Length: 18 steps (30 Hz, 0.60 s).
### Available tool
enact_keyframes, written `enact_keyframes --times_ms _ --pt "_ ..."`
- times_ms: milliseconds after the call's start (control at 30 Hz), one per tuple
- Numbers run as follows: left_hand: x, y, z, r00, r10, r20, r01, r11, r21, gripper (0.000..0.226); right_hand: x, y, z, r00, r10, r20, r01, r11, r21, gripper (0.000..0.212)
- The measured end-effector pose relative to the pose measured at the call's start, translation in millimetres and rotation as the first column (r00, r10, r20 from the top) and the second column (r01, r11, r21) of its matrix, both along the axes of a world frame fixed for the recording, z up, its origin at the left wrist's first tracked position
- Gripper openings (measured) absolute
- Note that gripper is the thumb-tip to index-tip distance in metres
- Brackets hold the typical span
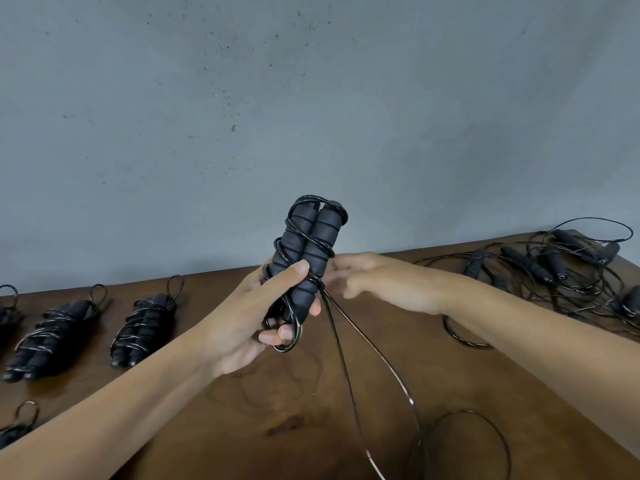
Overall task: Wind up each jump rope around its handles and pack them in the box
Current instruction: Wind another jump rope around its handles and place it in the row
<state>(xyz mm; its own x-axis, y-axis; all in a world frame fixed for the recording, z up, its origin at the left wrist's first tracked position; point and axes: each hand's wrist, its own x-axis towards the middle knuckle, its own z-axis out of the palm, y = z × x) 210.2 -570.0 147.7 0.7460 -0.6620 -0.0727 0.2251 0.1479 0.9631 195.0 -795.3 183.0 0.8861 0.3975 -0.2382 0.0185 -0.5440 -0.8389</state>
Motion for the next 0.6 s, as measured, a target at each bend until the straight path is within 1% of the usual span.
enact_keyframes --times_ms 33,100,167,233,333,467,533,600 --pt "0 1 0 1.0 -0.006 0.004 0.006 1.0 -0.006 0.038 -1 2 -3 1.0 -0.011 -0.024 0.012 0.999 0.052 0.049" --pt "0 3 -2 1.0 0.0 0.005 0.0 1.0 -0.01 0.038 -4 4 -8 1.0 -0.007 -0.025 0.01 0.994 0.108 0.032" --pt "0 4 -5 1.0 0.023 -0.011 -0.023 1.0 -0.006 0.038 -9 6 -7 1.0 -0.007 0.016 0.006 0.998 0.061 0.018" --pt "-1 4 -8 0.999 0.031 -0.027 -0.031 0.999 -0.016 0.04 -14 8 -4 0.999 -0.012 0.053 0.013 1.0 -0.017 0.023" --pt "-3 5 -12 0.998 0.048 -0.048 -0.049 0.999 -0.019 0.037 -19 7 -4 0.992 -0.034 0.121 0.046 0.994 -0.096 0.03" --pt "-5 5 -17 0.996 0.081 -0.027 -0.081 0.997 -0.015 0.039 -25 4 -5 0.984 -0.077 0.159 0.107 0.975 -0.193 0.029" --pt "-7 0 -20 0.992 0.124 0.001 -0.124 0.992 -0.013 0.038 -32 7 -2 0.975 -0.127 0.182 0.172 0.951 -0.257 0.03" --pt "-9 -6 -23 0.982 0.187 0.031 -0.187 0.982 -0.012 0.038 -41 13 2 0.946 -0.195 0.258 0.273 0.908 -0.318 0.03"
